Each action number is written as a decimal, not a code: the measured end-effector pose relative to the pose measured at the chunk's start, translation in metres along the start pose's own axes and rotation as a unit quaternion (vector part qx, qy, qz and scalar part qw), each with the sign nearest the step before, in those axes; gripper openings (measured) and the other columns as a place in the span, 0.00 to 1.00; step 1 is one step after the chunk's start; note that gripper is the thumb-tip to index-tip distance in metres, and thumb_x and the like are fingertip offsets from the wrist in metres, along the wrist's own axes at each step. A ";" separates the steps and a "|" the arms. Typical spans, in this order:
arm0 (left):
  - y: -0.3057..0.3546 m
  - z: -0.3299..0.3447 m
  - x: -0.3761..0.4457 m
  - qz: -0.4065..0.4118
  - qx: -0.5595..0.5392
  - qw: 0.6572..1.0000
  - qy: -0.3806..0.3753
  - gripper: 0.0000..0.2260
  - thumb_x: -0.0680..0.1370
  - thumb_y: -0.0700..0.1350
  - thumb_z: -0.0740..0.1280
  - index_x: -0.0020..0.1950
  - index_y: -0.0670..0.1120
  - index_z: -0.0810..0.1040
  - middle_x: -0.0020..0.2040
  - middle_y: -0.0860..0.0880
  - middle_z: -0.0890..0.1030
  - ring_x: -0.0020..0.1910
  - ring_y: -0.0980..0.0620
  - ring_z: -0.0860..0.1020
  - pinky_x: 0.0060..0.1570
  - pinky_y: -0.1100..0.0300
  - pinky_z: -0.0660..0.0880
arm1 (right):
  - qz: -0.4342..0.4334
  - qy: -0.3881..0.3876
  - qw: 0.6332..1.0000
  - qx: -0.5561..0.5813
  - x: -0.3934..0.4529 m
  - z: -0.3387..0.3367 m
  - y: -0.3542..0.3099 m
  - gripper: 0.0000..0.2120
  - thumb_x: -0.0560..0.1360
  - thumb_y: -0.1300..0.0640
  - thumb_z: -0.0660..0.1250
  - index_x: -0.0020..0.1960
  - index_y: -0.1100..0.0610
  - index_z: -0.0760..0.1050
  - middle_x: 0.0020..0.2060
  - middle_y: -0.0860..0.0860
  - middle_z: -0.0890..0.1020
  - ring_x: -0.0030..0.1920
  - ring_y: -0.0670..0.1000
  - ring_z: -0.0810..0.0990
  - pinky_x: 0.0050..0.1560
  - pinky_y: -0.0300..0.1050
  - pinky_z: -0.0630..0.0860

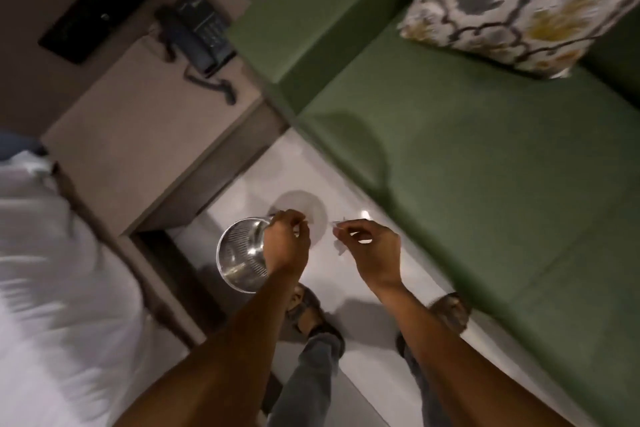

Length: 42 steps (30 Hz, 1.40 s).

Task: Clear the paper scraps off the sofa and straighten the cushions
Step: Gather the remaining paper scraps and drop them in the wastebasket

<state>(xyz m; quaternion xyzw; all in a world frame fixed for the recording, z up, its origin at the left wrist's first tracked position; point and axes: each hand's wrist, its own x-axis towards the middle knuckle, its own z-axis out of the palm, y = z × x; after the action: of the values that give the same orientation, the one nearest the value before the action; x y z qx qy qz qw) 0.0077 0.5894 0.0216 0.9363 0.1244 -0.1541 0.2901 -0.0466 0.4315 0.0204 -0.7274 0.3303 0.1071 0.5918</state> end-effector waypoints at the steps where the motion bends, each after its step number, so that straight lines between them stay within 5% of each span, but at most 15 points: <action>1: -0.022 -0.009 -0.001 -0.029 -0.015 0.999 0.013 0.06 0.77 0.38 0.72 0.52 0.43 0.86 0.50 0.42 0.88 0.48 0.40 0.85 0.47 0.58 0.76 | 0.003 -0.014 1.000 -0.014 -0.004 0.023 -0.001 0.02 0.74 0.54 0.81 0.45 0.49 0.90 0.42 0.42 0.91 0.38 0.45 0.88 0.42 0.39 0.83; 5: -0.117 -0.040 -0.001 -0.126 -0.023 0.991 0.035 0.05 0.77 0.38 0.72 0.50 0.44 0.87 0.47 0.40 0.89 0.47 0.36 0.85 0.46 0.51 0.79 | 0.008 -0.053 0.998 -0.040 -0.019 0.120 0.006 0.05 0.72 0.57 0.83 0.47 0.53 0.90 0.40 0.49 0.91 0.36 0.48 0.87 0.44 0.45 0.85; 10: -0.199 -0.044 0.010 -0.162 -0.027 0.986 0.029 0.05 0.77 0.35 0.71 0.49 0.40 0.86 0.48 0.37 0.87 0.47 0.34 0.85 0.48 0.47 0.80 | 0.006 -0.067 0.989 -0.131 -0.023 0.202 0.036 0.05 0.73 0.58 0.82 0.49 0.57 0.90 0.47 0.54 0.92 0.49 0.56 0.90 0.59 0.55 0.86; 18: -0.243 -0.039 0.012 -0.139 -0.063 0.988 -0.017 0.23 0.81 0.37 0.65 0.76 0.46 0.74 0.62 0.36 0.84 0.60 0.32 0.82 0.63 0.42 0.79 | 0.019 -0.120 0.976 -0.179 -0.032 0.243 0.054 0.21 0.77 0.65 0.74 0.70 0.60 0.80 0.64 0.59 0.87 0.63 0.61 0.86 0.66 0.59 0.83; 23: -0.236 -0.053 0.008 -0.082 -0.034 0.995 -0.042 0.20 0.82 0.40 0.65 0.75 0.47 0.74 0.63 0.38 0.83 0.58 0.33 0.82 0.58 0.42 0.80 | -0.013 -0.113 0.973 -0.203 -0.041 0.232 0.042 0.21 0.74 0.68 0.74 0.66 0.60 0.83 0.60 0.58 0.88 0.59 0.59 0.88 0.63 0.54 0.85; 30: -0.194 -0.067 0.003 -0.002 0.034 0.998 -0.057 0.22 0.87 0.54 0.58 0.80 0.49 0.68 0.78 0.45 0.71 0.77 0.43 0.69 0.73 0.44 0.72 | 0.011 -0.106 0.981 -0.161 -0.040 0.196 0.009 0.24 0.73 0.70 0.77 0.68 0.58 0.81 0.62 0.56 0.87 0.60 0.56 0.87 0.61 0.56 0.87; 35: -0.140 -0.073 0.002 0.019 0.019 0.999 -0.044 0.30 0.86 0.63 0.51 0.84 0.50 0.58 0.84 0.46 0.61 0.83 0.45 0.58 0.81 0.44 0.60 | -0.029 -0.053 0.978 -0.201 -0.039 0.146 -0.013 0.23 0.77 0.55 0.79 0.70 0.51 0.79 0.66 0.50 0.85 0.63 0.53 0.85 0.62 0.49 0.83; 42: -0.041 -0.053 0.010 0.068 0.040 0.997 -0.024 0.35 0.82 0.71 0.43 0.85 0.54 0.52 0.86 0.50 0.56 0.85 0.47 0.54 0.83 0.45 0.55 | -0.078 0.002 0.982 -0.170 -0.014 0.051 -0.042 0.25 0.78 0.49 0.77 0.73 0.49 0.77 0.71 0.51 0.81 0.71 0.55 0.81 0.68 0.50 0.78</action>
<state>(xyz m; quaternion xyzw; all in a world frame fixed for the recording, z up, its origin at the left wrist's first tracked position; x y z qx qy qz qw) 0.0153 0.6550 0.0389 0.9494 0.0475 -0.1617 0.2650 -0.0199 0.4874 0.0473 -0.8411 0.2507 0.1132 0.4657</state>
